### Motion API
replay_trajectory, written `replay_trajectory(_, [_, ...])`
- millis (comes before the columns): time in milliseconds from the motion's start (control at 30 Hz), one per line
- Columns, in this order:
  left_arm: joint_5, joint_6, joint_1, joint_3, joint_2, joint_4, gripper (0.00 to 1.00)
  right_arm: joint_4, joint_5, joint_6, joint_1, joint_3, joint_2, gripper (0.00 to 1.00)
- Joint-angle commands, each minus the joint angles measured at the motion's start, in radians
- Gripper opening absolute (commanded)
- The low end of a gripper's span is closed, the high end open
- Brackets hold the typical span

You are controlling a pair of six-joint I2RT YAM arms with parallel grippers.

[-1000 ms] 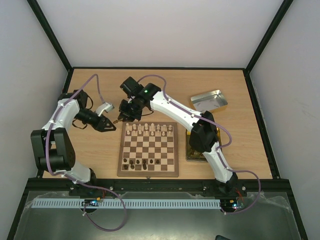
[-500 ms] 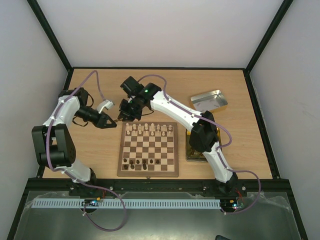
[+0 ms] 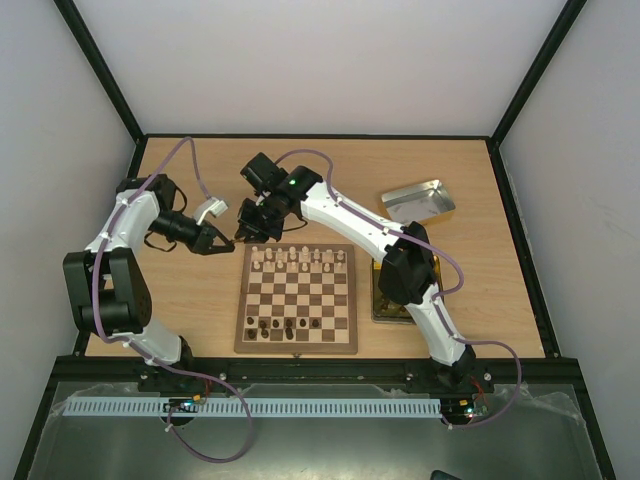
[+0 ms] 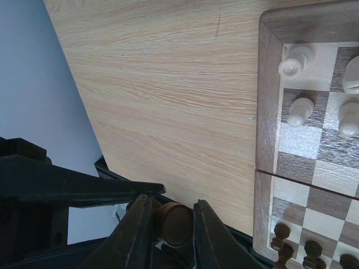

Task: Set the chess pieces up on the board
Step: Place the chess piece at the center of the board.

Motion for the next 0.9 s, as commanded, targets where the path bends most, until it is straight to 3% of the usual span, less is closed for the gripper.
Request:
replay_trajectory(0, [0.038,0.034,0.002,0.029,0.011,-0.031,0.20,0.012,-0.013,-0.002,-0.004,0.029,-0.010,0.17])
replay_trajectory(467, [0.052,0.045,0.001,0.040,0.022,-0.045,0.03,0.017,-0.022,-0.005,-0.005,0.030,-0.001,0.17])
replay_trajectory(867, [0.023,0.044,0.001,0.048,0.007,-0.052,0.02,0.004,-0.012,-0.024,-0.004,0.031,0.004,0.22])
